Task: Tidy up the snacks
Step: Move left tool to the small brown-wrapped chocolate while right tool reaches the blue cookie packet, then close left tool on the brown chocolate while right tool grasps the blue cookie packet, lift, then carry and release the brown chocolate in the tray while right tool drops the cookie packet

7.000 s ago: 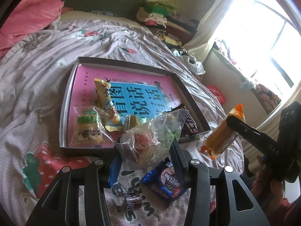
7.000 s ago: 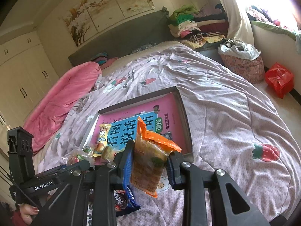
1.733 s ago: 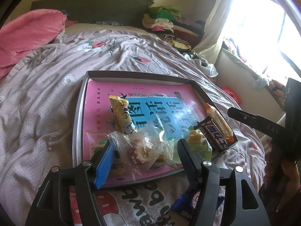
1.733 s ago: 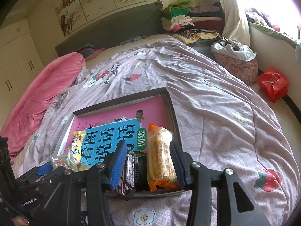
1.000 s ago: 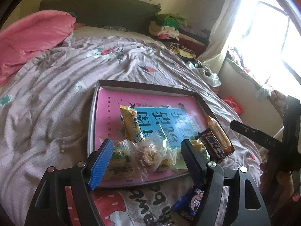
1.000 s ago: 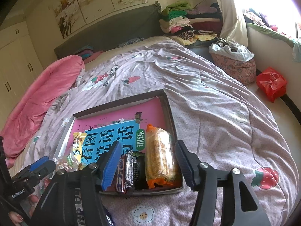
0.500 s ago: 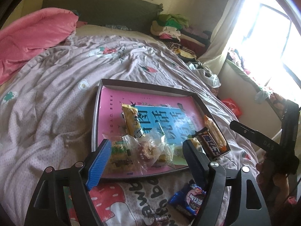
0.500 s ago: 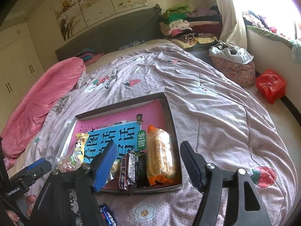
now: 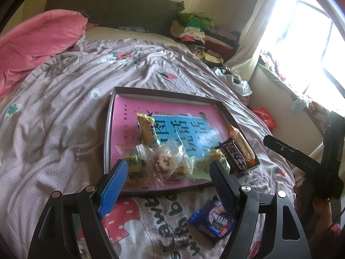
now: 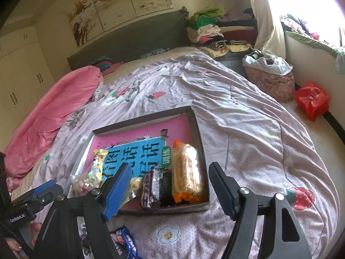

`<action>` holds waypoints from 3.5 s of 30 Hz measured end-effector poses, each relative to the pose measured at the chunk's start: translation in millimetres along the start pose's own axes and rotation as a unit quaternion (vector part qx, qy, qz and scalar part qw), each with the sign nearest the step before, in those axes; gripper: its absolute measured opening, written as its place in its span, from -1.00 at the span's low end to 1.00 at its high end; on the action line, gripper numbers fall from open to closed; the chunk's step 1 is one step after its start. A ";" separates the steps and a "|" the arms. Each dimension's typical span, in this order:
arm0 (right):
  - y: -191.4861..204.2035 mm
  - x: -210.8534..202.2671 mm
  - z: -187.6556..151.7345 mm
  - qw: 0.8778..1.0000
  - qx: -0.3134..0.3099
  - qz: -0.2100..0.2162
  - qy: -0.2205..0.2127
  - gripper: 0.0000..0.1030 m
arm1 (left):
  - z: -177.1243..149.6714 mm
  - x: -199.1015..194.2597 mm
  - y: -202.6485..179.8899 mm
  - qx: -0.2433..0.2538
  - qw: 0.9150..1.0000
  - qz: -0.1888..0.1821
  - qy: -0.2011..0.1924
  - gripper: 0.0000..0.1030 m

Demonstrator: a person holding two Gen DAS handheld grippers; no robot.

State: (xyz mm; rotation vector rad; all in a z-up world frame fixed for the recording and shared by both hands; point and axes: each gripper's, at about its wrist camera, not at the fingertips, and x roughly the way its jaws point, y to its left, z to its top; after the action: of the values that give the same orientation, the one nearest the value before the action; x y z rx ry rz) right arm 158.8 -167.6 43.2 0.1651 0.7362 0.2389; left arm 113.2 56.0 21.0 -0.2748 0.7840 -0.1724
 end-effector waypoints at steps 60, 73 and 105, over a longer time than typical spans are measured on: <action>68.7 -0.4 -66.9 0.986 -0.147 0.072 0.040 0.00 | -47.3 -4.0 -7.7 0.030 0.995 -0.039 0.089 -0.31; 32.5 13.1 -17.1 0.996 -0.085 0.036 0.010 0.01 | -3.6 22.2 -32.9 0.040 0.997 -0.034 0.059 -0.31; 31.2 53.3 -9.4 0.995 -0.092 0.001 0.043 0.02 | 2.1 75.6 -48.6 0.054 0.995 -0.023 0.079 -0.31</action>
State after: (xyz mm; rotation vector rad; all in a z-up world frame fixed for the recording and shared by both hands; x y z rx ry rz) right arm 185.6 -122.6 9.3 -0.0204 0.7960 0.3162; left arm 164.9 -9.0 -13.5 -0.1786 0.9231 -0.2821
